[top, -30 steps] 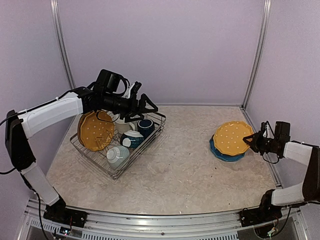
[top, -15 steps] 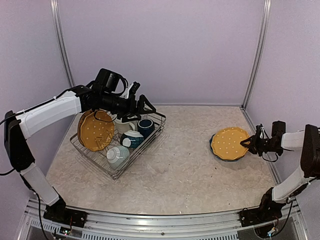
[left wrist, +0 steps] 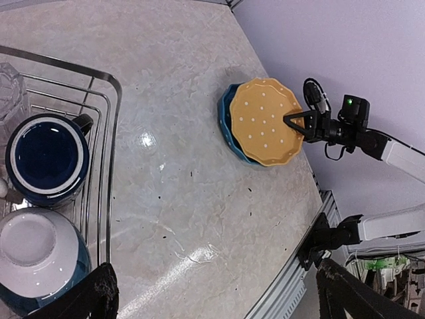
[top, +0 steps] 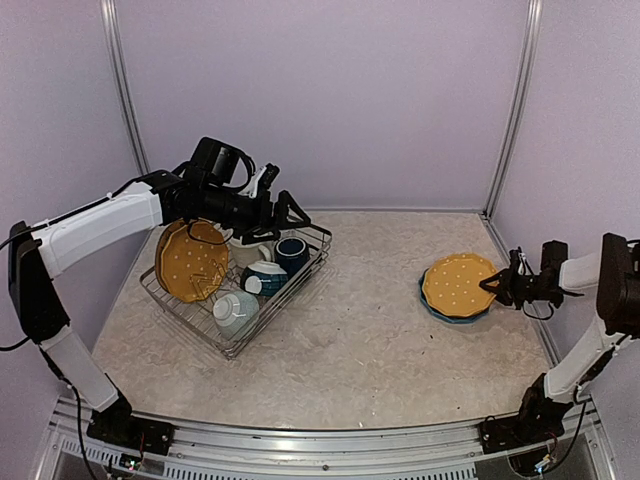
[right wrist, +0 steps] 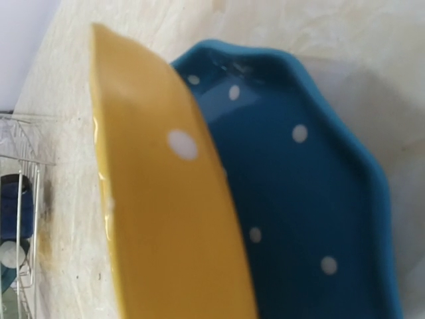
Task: Unload the mixed dishes from the dish rack
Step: Place the plate with another plate, then grab the plate from the dish rack.
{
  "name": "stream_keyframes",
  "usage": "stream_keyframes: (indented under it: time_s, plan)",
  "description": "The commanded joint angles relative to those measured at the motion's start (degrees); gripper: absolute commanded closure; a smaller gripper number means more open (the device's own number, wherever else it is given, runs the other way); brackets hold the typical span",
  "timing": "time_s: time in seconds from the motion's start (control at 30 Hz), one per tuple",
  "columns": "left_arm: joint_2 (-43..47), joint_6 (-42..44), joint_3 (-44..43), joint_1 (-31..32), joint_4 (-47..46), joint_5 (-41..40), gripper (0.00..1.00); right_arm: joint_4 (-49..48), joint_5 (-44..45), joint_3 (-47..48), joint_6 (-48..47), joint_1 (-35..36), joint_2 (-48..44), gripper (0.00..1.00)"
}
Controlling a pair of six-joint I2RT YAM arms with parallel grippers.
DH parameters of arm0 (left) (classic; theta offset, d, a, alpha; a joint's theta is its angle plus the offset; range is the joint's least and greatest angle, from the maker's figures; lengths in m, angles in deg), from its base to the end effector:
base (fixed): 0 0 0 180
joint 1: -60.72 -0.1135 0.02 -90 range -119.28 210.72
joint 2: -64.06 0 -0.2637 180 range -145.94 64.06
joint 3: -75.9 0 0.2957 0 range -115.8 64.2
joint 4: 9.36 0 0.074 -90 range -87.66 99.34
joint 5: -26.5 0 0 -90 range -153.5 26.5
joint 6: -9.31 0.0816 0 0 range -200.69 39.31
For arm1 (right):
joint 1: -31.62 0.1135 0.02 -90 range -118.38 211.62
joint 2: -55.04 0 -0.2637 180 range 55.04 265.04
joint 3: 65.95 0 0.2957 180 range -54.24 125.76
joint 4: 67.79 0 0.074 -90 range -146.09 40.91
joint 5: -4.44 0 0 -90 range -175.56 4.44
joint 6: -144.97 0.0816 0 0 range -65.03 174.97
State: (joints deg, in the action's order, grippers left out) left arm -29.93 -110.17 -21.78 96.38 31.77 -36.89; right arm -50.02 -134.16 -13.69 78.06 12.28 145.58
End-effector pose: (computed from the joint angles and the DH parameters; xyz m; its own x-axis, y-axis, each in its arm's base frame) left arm 0.3444 -0.2921 0.3063 -0.8287 0.0531 -0.5572 0.4622 0.6263 -0.6278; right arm 0.3279 -0.0502 0.0879 -0.7891 0.5518 -0.2697 0.1448 0.5939 0.7914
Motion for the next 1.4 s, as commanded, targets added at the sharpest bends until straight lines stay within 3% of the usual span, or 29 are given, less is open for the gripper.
stream_keyframes:
  time_s: [0.0, 0.2, 0.3, 0.4, 0.63, 0.77, 0.93, 1.17, 1.37]
  plan:
    - [2.81, 1.26, 0.08, -0.75, 1.80, -1.75, 0.01, -1.37, 0.49, 0.71, -2.52, -0.10, 0.67, 0.77]
    - [5.51, 1.63, 0.66, -3.88, 5.49, -4.86, 0.01, 0.13, 3.86, 0.80, -3.18, 0.27, -0.94, 0.48]
    - [6.93, 2.30, 0.38, -6.93, 9.90, -6.54, 0.01, 5.49, 13.15, 1.85, -5.73, 1.79, -3.87, 0.34]
    - [9.32, 3.51, 0.44, -10.43, 14.07, -9.04, 0.01, 9.69, 21.09, 2.50, -7.65, 2.62, -6.38, 0.25]
    - [15.17, 5.95, 1.49, -18.93, 23.48, -18.02, 0.01, 12.56, 27.82, 2.08, -8.37, 3.40, -9.99, 0.19]
    - [16.09, 8.08, 1.71, -22.33, 27.02, -24.61, 0.01, 14.98, 36.04, 2.69, -9.51, 7.17, -13.75, 0.13]
    - [12.40, 10.18, -0.35, -23.10, 30.66, -31.57, 0.13, 17.39, 41.81, 4.81, -9.71, 14.92, -16.46, 0.01]
    - [6.13, 12.37, -4.60, -22.96, 30.28, -32.08, 0.20, 21.44, 56.45, 8.19, -10.85, 27.88, -20.66, 0.00]
    - [0.47, 15.18, -8.92, -20.40, 31.33, -34.62, 0.27, 20.84, 60.60, 7.82, -12.02, 30.10, -27.03, 0.00]
